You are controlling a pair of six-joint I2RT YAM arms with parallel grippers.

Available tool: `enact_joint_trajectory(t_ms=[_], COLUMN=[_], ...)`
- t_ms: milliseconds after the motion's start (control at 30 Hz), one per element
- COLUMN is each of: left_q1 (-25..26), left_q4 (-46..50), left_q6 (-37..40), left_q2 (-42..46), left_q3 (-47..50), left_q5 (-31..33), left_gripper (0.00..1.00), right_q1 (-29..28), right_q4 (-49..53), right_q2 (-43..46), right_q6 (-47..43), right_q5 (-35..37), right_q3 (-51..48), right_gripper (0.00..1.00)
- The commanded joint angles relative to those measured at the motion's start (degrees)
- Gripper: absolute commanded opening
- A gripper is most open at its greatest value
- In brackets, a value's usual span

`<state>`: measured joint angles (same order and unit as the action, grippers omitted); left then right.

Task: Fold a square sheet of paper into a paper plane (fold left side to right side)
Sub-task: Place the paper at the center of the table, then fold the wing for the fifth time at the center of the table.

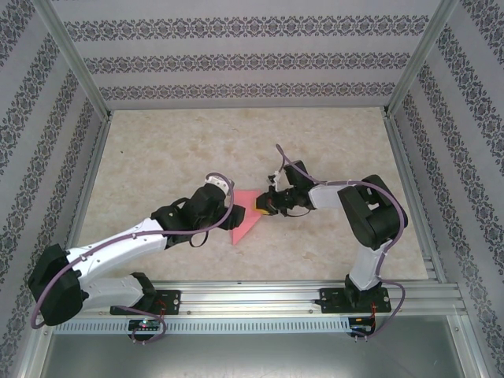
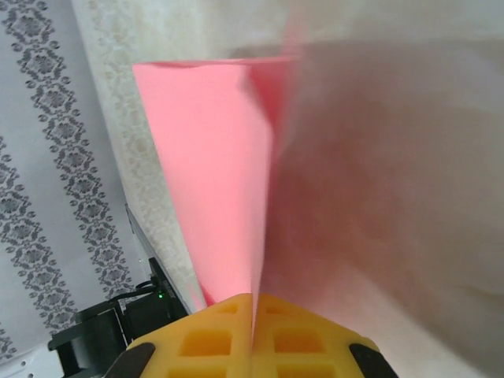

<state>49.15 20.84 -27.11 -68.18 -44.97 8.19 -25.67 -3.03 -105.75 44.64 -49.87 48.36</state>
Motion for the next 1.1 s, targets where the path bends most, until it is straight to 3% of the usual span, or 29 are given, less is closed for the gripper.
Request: enact_joint_trajectory(t_ms=[0,200,400,1067], left_q1=[0.7,5.4,8.3,10.0], left_q4=[-2.5,-6.8,-6.5,-6.6], left_q6=[1.6,1.0,1.0,-0.2], left_q2=[-1.2,-6.8,-15.8,-26.9], left_q3=[1.6,1.7,-2.1,-4.3], left_q5=[-3.4,-6.1,-3.4,2.3], left_gripper=[0.73,0.73,0.73,0.71], right_q1=[0.4,0.6,0.6,-0.8], right_q4=[0.1,2.4,6.3,12.6], right_q2=[1.3,2.9,3.6,1.8], right_q6=[-2.8,-2.0,-2.6,-1.8], right_q5=[1.0,2.3,3.2,4.3], right_q3=[-1.1,-1.8,-0.2,3.5], right_gripper=[0.01,0.02,0.02,0.05])
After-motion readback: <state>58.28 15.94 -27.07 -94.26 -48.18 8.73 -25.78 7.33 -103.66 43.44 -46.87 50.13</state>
